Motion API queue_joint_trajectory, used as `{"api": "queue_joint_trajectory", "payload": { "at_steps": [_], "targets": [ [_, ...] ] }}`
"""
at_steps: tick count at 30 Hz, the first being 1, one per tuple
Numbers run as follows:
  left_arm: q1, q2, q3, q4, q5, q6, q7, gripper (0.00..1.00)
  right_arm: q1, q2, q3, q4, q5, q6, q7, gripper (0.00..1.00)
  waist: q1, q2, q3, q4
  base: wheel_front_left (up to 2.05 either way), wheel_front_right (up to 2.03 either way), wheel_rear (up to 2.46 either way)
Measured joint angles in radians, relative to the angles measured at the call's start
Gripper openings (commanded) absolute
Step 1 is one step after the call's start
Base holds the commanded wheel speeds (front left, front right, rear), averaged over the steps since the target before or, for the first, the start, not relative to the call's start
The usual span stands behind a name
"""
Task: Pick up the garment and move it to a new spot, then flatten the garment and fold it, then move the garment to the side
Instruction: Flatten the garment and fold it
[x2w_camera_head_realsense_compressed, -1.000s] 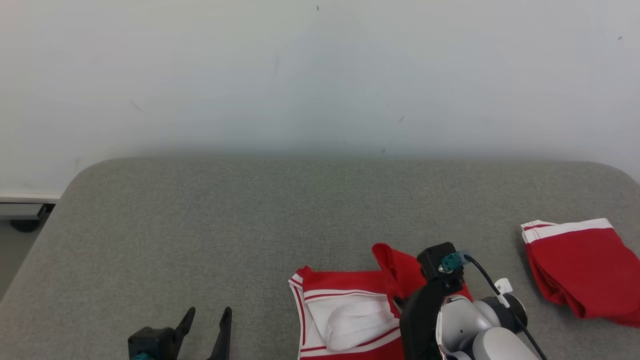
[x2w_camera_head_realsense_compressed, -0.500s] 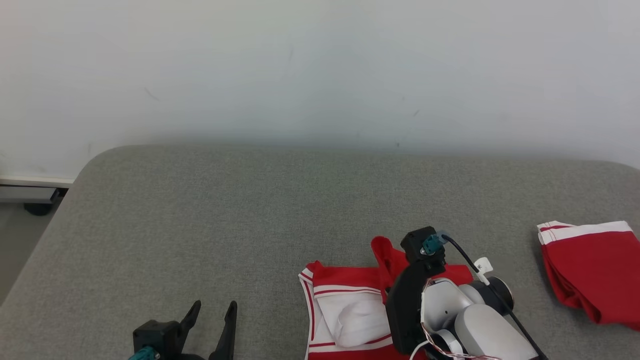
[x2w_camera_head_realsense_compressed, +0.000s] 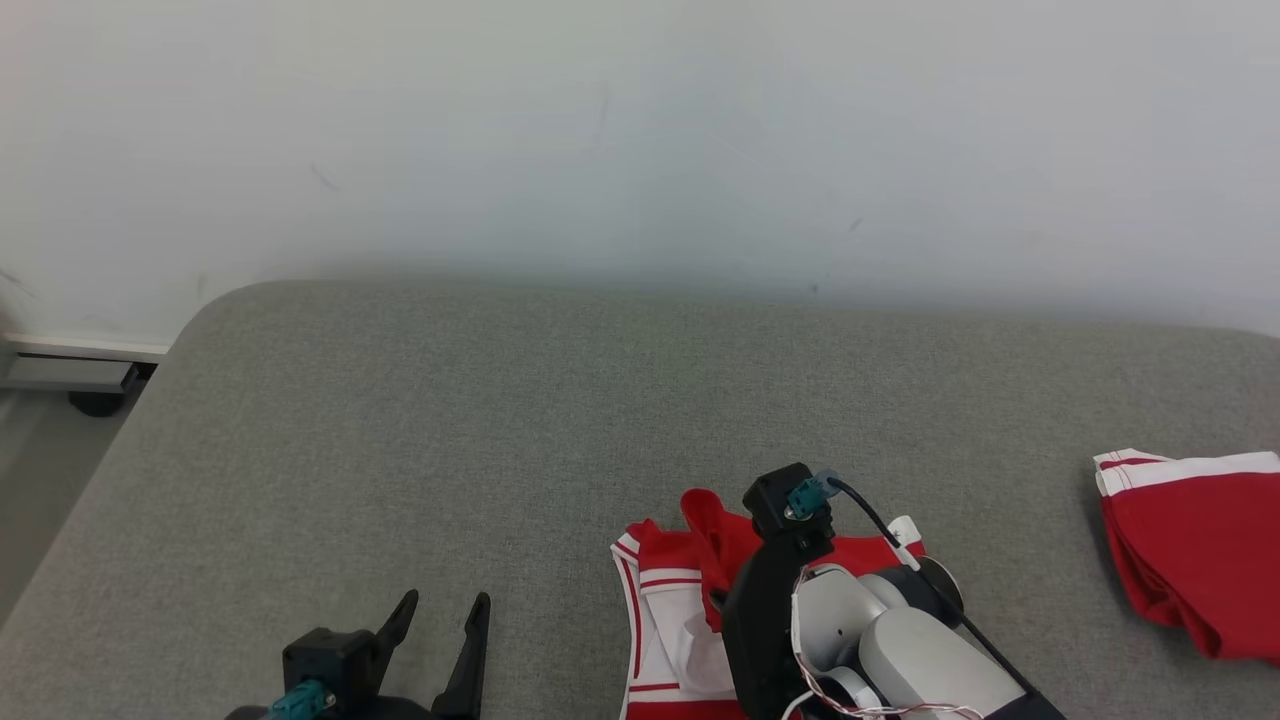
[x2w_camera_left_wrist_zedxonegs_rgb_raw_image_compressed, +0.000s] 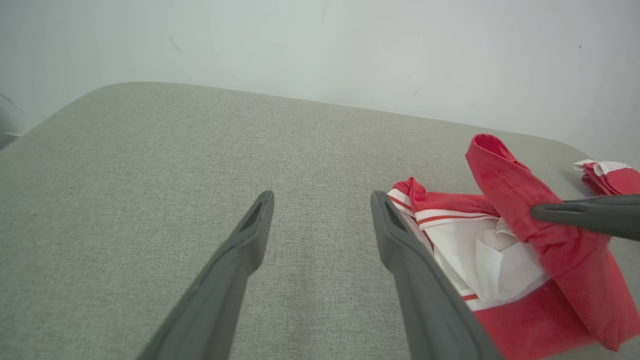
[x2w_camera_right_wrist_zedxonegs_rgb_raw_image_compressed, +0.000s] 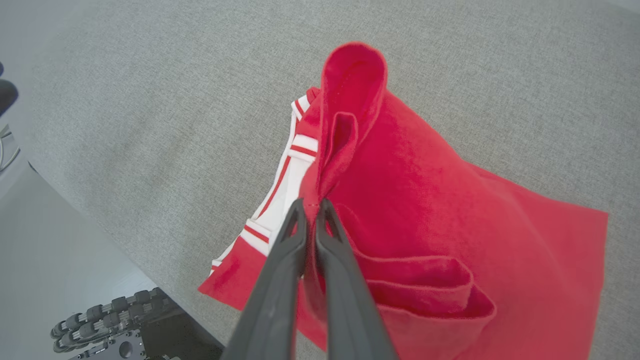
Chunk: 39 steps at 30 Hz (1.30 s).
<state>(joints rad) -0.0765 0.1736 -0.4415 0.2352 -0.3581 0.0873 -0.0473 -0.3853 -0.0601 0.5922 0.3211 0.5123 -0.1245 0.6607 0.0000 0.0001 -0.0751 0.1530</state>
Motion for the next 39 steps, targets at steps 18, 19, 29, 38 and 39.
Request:
{"api": "queue_joint_trajectory", "payload": {
  "at_steps": [18, 19, 29, 38, 39],
  "targets": [
    [-0.032, -0.012, -0.025, 0.019, 0.008, -0.017, 0.004, 1.00, -0.071, -0.001, 0.067, 0.156, 0.157, 0.000, -0.178, 0.00, 0.0000, 0.0000, -0.004, 0.049, 0.00, 0.00, 0.00],
    [-0.032, -0.012, -0.025, 0.020, 0.008, -0.017, 0.004, 1.00, -0.077, -0.001, 0.075, 0.162, 0.165, 0.000, -0.181, 0.00, 0.0000, 0.0000, -0.005, 0.051, 0.00, 0.00, 0.00],
    [-0.032, -0.012, -0.026, 0.031, 0.008, -0.017, 0.004, 1.00, -0.085, -0.001, 0.127, 0.222, 0.229, 0.000, -0.250, 1.00, 0.0000, 0.0000, -0.009, 0.060, 0.00, 0.00, 0.00],
    [-0.032, -0.012, -0.032, 0.038, 0.008, -0.018, 0.004, 1.00, -0.143, -0.001, 0.149, 0.226, 0.342, 0.000, -0.402, 1.00, 0.0000, 0.0000, -0.021, 0.066, 0.00, 0.00, 0.00],
    [-0.032, -0.012, -0.032, 0.039, 0.008, -0.018, 0.004, 1.00, -0.144, 0.000, 0.155, 0.227, 0.347, 0.000, -0.414, 1.00, 0.0000, 0.0000, -0.023, 0.067, 0.00, 0.00, 0.00]
  ]
}}
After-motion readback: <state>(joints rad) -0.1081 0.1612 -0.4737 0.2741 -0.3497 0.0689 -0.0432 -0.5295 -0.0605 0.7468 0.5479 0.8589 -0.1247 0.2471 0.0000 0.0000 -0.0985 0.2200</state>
